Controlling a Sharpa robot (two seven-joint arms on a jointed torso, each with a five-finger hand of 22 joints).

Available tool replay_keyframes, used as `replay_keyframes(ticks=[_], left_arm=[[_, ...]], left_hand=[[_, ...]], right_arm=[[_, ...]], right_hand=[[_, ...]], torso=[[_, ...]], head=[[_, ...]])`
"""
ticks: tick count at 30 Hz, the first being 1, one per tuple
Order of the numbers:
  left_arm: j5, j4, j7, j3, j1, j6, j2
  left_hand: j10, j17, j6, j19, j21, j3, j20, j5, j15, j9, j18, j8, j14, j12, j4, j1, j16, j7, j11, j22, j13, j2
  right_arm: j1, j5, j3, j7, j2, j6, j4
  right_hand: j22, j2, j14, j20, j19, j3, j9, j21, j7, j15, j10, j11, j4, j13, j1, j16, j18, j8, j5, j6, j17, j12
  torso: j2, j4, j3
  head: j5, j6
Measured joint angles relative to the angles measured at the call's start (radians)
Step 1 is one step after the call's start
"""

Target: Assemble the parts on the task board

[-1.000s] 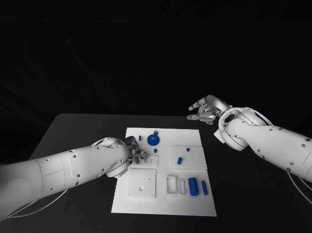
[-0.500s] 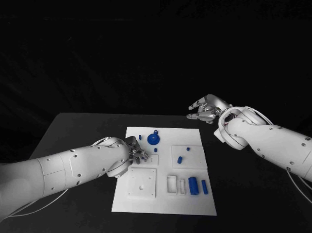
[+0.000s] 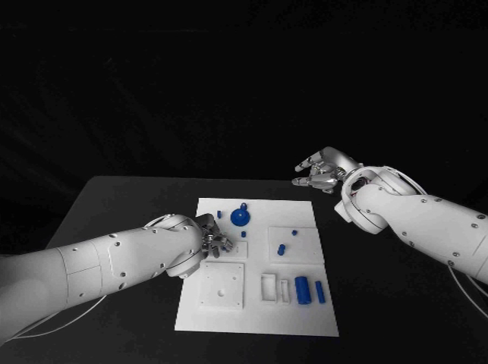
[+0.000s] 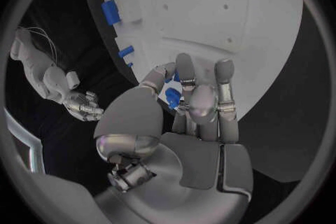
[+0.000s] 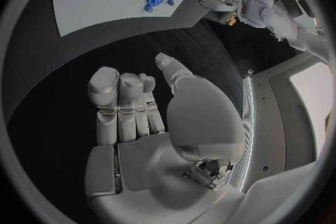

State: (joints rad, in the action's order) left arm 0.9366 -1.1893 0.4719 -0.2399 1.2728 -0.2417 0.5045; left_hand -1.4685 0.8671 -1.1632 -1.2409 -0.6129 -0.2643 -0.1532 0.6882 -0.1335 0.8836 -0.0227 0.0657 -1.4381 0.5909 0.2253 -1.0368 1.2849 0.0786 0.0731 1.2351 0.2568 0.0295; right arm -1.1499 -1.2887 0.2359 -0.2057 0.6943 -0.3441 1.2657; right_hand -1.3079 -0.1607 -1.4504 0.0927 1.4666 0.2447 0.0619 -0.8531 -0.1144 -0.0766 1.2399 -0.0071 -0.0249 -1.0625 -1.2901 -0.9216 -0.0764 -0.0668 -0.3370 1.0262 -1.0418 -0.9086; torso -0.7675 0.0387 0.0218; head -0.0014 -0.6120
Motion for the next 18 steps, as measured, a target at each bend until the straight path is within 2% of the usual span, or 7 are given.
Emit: replay_keyframes(ticks=[9, 18], left_arm=[[0.002, -0.001, 0.001, 0.001, 0.0, 0.009, 0.001], [0.004, -0.001, 0.004, 0.001, 0.001, 0.018, 0.002]], left_hand=[[0.0, 0.001, 0.0, -0.008, 0.031, -0.002, 0.001, 0.0, 0.0, 0.014, 0.0, -0.003, 0.0, 0.014, 0.002, 0.006, 0.004, 0.0, 0.0, 0.034, -0.031, 0.006], [0.0, 0.004, 0.0, -0.015, 0.035, -0.001, 0.001, 0.002, 0.003, 0.023, 0.0, 0.001, 0.0, 0.019, 0.003, 0.006, 0.004, 0.0, 0.0, 0.042, -0.034, 0.006]], right_arm=[[0.0, 0.0, 0.0, -0.001, -0.001, 0.001, -0.001], [0.0, 0.0, 0.0, -0.002, -0.002, 0.002, -0.002]], right_hand=[[0.0, 0.004, 0.0, 0.0, 0.0, 0.003, 0.0, 0.0, 0.0, 0.0, 0.0, 0.0, -0.003, 0.0, 0.004, 0.0, 0.0, 0.0, 0.0, 0.0, -0.001, 0.0], [0.0, 0.004, 0.0, 0.0, 0.0, 0.003, 0.0, 0.0, 0.0, 0.0, 0.0, 0.0, -0.003, 0.0, 0.004, 0.0, 0.0, 0.0, 0.0, 0.0, -0.001, 0.0]], torso=[[0.0, 0.0001, -0.0003], [0.0, 0.0005, -0.0007]], head=[[0.0, 0.001], [0.0, -0.001]])
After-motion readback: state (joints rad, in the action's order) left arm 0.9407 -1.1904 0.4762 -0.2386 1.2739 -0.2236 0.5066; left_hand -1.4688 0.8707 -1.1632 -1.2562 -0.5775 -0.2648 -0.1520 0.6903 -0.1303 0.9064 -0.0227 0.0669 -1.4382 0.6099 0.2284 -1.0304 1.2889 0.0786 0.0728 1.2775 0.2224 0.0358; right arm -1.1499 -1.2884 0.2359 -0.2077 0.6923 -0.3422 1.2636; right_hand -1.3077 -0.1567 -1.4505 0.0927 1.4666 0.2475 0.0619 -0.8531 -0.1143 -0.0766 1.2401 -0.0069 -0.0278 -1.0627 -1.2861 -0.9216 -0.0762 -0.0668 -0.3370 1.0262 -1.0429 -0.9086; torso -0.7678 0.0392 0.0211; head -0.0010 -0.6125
